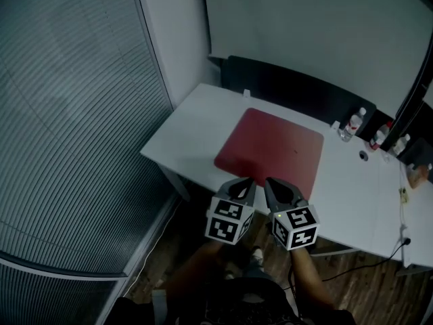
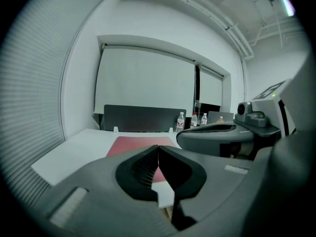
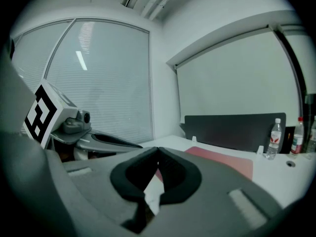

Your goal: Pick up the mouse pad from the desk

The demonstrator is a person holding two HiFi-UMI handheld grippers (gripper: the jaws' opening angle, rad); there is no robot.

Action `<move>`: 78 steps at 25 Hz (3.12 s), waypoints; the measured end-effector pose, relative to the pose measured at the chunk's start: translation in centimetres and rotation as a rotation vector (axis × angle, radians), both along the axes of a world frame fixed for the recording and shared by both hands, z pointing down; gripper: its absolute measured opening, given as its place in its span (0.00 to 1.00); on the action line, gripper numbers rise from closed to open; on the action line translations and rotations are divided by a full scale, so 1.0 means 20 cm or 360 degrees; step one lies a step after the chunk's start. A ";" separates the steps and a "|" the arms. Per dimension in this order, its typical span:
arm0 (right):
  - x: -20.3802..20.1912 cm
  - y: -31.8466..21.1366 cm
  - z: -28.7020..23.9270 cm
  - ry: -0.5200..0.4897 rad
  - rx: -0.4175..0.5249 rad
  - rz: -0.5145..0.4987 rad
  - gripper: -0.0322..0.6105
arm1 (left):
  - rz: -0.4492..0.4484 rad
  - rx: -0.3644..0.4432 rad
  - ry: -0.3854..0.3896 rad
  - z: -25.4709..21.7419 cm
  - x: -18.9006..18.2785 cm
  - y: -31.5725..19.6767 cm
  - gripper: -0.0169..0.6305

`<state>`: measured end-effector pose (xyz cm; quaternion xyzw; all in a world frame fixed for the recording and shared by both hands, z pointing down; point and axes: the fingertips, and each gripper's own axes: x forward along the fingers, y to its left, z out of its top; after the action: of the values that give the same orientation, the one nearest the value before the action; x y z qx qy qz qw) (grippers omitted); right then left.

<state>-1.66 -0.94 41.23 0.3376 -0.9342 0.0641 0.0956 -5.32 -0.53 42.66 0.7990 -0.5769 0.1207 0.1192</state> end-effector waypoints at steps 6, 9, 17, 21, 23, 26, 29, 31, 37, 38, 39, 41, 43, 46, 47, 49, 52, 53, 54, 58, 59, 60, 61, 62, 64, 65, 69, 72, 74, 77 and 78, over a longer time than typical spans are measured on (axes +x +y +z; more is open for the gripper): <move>0.00 -0.22 0.03 0.0006 -0.0006 -0.0020 0.05 | -0.0005 -0.0020 -0.0010 0.02 0.02 -0.22 0.04; 0.01 -0.32 0.05 0.0004 -0.0014 -0.0030 0.05 | -0.0010 -0.0029 -0.0012 0.04 0.03 -0.32 0.04; 0.03 -0.56 0.08 -0.0017 -0.0038 -0.0073 0.05 | -0.0060 -0.0061 -0.0022 0.07 0.05 -0.55 0.04; 0.06 -0.64 0.08 -0.0037 -0.0051 -0.0101 0.05 | -0.0092 -0.0069 -0.0037 0.07 0.08 -0.64 0.04; 0.09 -0.68 0.09 -0.0046 -0.0059 -0.0106 0.05 | -0.0103 -0.0077 -0.0049 0.07 0.10 -0.68 0.04; 0.14 -0.74 0.09 -0.0056 -0.0067 -0.0112 0.05 | -0.0120 -0.0075 -0.0074 0.07 0.14 -0.73 0.04; 0.19 -0.78 0.09 -0.0055 -0.0064 -0.0116 0.05 | -0.0134 -0.0079 -0.0090 0.08 0.17 -0.78 0.04; 0.21 -0.80 0.11 -0.0055 -0.0067 -0.0104 0.05 | -0.0132 -0.0088 -0.0096 0.09 0.19 -0.79 0.04; 0.25 -0.84 0.13 -0.0059 -0.0090 -0.0067 0.05 | -0.0125 -0.0107 -0.0126 0.12 0.19 -0.84 0.04; 0.26 -0.85 0.14 -0.0056 -0.0095 -0.0054 0.05 | -0.0117 -0.0110 -0.0125 0.13 0.19 -0.85 0.04; 0.27 -0.86 0.15 -0.0052 -0.0100 -0.0038 0.05 | -0.0110 -0.0114 -0.0125 0.13 0.18 -0.87 0.04; 0.28 -0.89 0.17 -0.0046 -0.0105 0.0000 0.05 | -0.0088 -0.0121 -0.0126 0.15 0.17 -0.89 0.04; 0.29 -0.92 0.18 -0.0042 -0.0111 0.0047 0.05 | -0.0058 -0.0123 -0.0120 0.16 0.16 -0.93 0.04; 0.30 -0.98 0.21 -0.0030 -0.0126 0.0121 0.05 | -0.0004 -0.0135 -0.0115 0.19 0.14 -0.99 0.04; 0.30 -0.99 0.22 -0.0023 -0.0132 0.0146 0.05 | 0.0014 -0.0139 -0.0114 0.20 0.13 -1.01 0.04; 0.31 -1.02 0.25 -0.0013 -0.0149 0.0202 0.05 | 0.0047 -0.0147 -0.0111 0.22 0.10 -1.04 0.04; 0.31 -1.06 0.29 -0.0002 -0.0178 0.0285 0.05 | 0.0089 -0.0154 -0.0096 0.25 0.04 -1.10 0.04; 0.31 -1.07 0.30 0.0003 -0.0188 0.0312 0.05 | 0.0103 -0.0162 -0.0090 0.26 0.02 -1.12 0.04; 0.31 -1.07 0.31 0.0009 -0.0197 0.0338 0.05 | 0.0118 -0.0172 -0.0087 0.27 0.01 -1.14 0.04; 0.31 -1.12 0.34 0.0026 -0.0225 0.0432 0.05 | 0.0182 -0.0220 -0.0079 0.33 -0.05 -1.20 0.04; 0.31 -1.13 0.35 0.0029 -0.0230 0.0454 0.05 | 0.0198 -0.0228 -0.0077 0.34 -0.06 -1.22 0.04; 0.32 -1.14 0.36 0.0032 -0.0234 0.0477 0.05 | 0.0215 -0.0231 -0.0071 0.36 -0.08 -1.23 0.04; 0.32 -1.15 0.37 0.0036 -0.0238 0.0499 0.05 | 0.0233 -0.0231 -0.0059 0.38 -0.09 -1.25 0.04; 0.33 -1.15 0.39 0.0041 -0.0241 0.0520 0.05 | 0.0247 -0.0231 -0.0048 0.40 -0.10 -1.26 0.04; 0.35 -1.17 0.41 0.0049 -0.0244 0.0557 0.05 | 0.0264 -0.0241 -0.0039 0.44 -0.13 -1.29 0.04; 0.35 -1.18 0.42 0.0053 -0.0248 0.0576 0.05 | 0.0267 -0.0250 -0.0042 0.46 -0.15 -1.30 0.04; 0.40 -1.21 0.46 0.0068 -0.0270 0.0662 0.05 | 0.0262 -0.0274 -0.0047 0.52 -0.21 -1.36 0.04; 0.45 -1.23 0.51 0.0096 -0.0279 0.0715 0.05 | 0.0256 -0.0283 -0.0041 0.56 -0.25 -1.41 0.04; 0.48 -1.25 0.55 0.0115 -0.0292 0.0743 0.05 | 0.0247 -0.0297 -0.0047 0.60 -0.27 -1.43 0.04; 0.51 -1.26 0.60 0.0134 -0.0325 0.0762 0.06 | 0.0220 -0.0327 -0.0058 0.65 -0.32 -1.46 0.05; 0.52 -1.27 0.62 0.0135 -0.0335 0.0762 0.06 | 0.0210 -0.0339 -0.0060 0.66 -0.33 -1.47 0.06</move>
<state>8.70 -26.27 53.56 0.5397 -0.8110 0.1674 0.1515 -11.96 -29.92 55.96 0.8156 -0.5092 0.2039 0.1843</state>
